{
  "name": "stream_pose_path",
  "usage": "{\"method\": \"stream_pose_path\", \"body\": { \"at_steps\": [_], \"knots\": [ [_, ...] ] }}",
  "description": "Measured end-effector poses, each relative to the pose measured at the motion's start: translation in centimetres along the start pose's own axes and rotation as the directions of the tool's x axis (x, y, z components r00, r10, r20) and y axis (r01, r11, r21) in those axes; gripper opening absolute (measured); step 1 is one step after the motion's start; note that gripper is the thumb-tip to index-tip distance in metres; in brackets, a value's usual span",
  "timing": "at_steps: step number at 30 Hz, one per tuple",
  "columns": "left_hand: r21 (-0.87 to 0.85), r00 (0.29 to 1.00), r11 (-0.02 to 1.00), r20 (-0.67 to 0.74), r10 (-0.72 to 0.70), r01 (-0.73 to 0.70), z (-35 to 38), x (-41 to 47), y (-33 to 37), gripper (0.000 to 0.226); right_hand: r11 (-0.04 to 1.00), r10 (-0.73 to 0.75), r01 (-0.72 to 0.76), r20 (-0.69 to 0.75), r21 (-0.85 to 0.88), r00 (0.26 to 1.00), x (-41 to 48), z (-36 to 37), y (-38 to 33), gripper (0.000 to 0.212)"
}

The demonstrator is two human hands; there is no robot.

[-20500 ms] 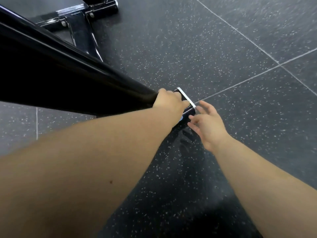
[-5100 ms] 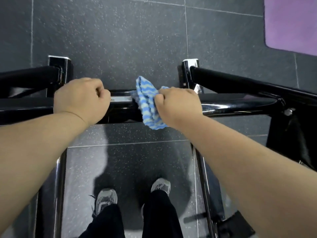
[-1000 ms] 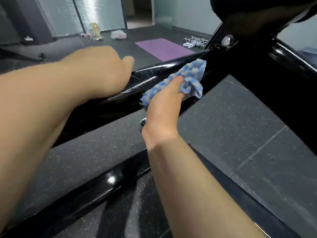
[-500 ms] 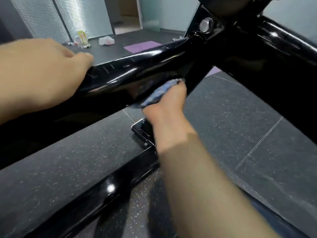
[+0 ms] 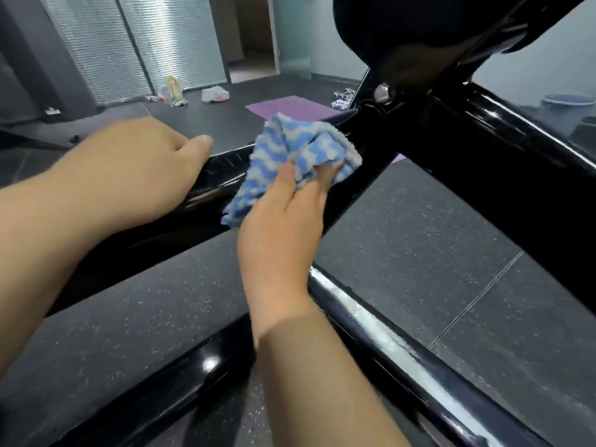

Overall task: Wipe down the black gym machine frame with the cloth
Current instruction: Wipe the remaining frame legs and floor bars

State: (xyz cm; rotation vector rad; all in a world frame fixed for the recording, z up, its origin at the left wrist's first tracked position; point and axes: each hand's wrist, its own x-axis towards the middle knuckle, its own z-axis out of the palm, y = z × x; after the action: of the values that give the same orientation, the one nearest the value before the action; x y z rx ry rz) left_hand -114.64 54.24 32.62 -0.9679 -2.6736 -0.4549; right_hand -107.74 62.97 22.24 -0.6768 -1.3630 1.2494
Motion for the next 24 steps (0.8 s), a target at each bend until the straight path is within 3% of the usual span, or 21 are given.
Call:
{"method": "stream_pose_path", "body": {
  "at_steps": [2,4,6,8,11,14,16,18,20,23,24],
  "knots": [
    [0.014,0.996,1.000,0.088,-0.011,0.010,-0.5,-0.2,0.4,0.060,0.952,-0.158,0.176,0.093,-0.250,0.983,0.3,-1.3,-1.7,0.051],
    [-0.041,0.989,0.999,0.146,-0.029,0.035,-1.2,-0.4,1.3,0.049,0.822,-0.279,0.370,0.259,-0.434,0.925,2.5,-2.9,-4.5,0.033],
    [-0.068,0.981,0.996,0.189,-0.043,0.056,-1.6,-0.2,1.4,0.042,0.602,-0.146,0.476,0.498,-0.641,0.855,5.5,-2.3,-7.4,0.032],
    [-0.104,0.963,0.992,0.267,-0.044,0.075,-1.3,1.0,1.0,0.031,0.499,0.111,0.444,0.563,-0.744,0.819,7.9,-1.0,-9.2,0.039],
    [-0.464,0.911,0.876,0.405,0.074,0.135,-1.1,2.7,1.4,0.037,0.592,0.320,0.330,0.590,-0.735,0.741,10.8,0.6,-10.3,0.051],
    [-0.668,0.836,0.704,0.511,0.199,0.241,-0.4,4.1,2.3,0.031,0.702,0.147,0.342,0.598,-0.624,0.788,12.2,0.3,-10.4,0.051],
    [-0.656,0.811,0.736,0.517,0.275,0.169,0.1,4.6,3.2,0.024,0.768,0.018,0.342,0.552,-0.541,0.833,12.2,-1.5,-9.8,0.037],
    [-0.608,0.868,0.793,0.418,0.268,0.048,0.4,5.3,4.2,0.017,0.715,-0.108,0.445,0.543,-0.539,0.833,11.6,-3.2,-8.3,0.033],
    [-0.435,0.917,0.898,0.329,0.226,-0.065,0.4,6.1,4.4,0.022,0.682,-0.177,0.499,0.542,-0.535,0.821,11.3,-4.3,-6.6,0.034],
    [-0.079,0.918,0.989,0.368,0.146,-0.125,0.4,6.3,3.2,0.001,0.681,-0.093,0.434,0.518,-0.590,0.850,11.4,-5.1,-6.2,0.029],
    [-0.084,0.902,0.992,0.412,0.125,-0.099,0.5,6.2,2.9,0.015,0.669,-0.054,0.428,0.535,-0.607,0.843,11.5,-5.3,-6.2,0.029]
  ]
}}
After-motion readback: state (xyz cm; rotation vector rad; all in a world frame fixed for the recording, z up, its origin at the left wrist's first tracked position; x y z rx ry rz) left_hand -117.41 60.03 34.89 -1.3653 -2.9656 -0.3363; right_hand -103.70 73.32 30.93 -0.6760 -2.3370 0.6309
